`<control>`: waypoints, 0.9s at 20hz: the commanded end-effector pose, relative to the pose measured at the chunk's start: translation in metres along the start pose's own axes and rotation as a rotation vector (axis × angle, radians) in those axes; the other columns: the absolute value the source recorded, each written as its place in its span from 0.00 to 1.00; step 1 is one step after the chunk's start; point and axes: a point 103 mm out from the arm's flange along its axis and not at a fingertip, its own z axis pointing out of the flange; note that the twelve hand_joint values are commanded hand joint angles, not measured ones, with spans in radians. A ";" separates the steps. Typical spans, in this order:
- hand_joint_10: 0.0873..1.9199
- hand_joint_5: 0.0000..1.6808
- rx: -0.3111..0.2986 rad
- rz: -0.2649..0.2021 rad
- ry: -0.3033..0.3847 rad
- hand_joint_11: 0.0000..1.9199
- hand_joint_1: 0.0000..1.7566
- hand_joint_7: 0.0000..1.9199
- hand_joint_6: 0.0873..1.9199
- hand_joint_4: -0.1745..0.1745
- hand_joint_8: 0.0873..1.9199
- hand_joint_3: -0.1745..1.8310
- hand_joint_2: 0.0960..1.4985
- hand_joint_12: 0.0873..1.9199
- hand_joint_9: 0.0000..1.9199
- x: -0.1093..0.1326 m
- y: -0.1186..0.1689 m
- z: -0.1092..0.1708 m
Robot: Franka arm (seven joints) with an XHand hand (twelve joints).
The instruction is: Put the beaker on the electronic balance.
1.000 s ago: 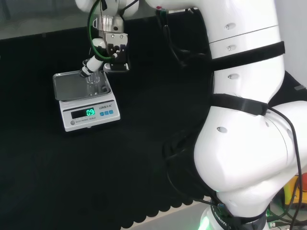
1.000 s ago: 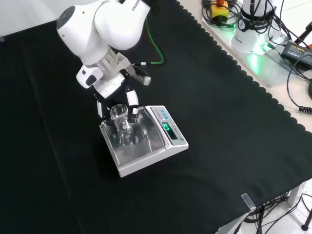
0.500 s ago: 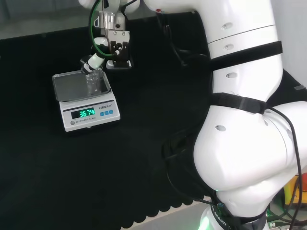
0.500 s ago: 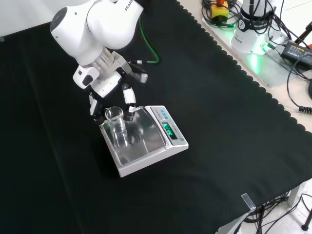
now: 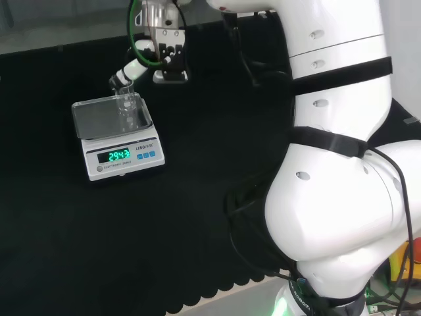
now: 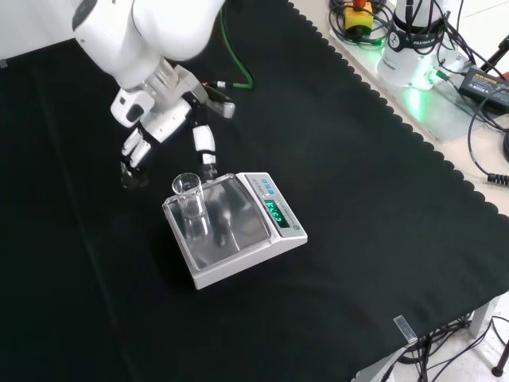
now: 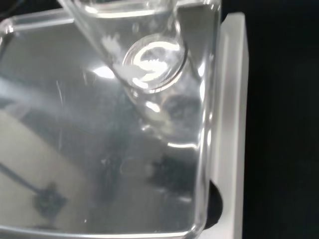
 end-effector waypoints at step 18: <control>0.48 0.18 -0.235 -0.171 0.376 0.11 0.29 0.05 0.00 0.23 0.43 0.12 0.43 0.76 0.06 -0.096 -0.130 -0.091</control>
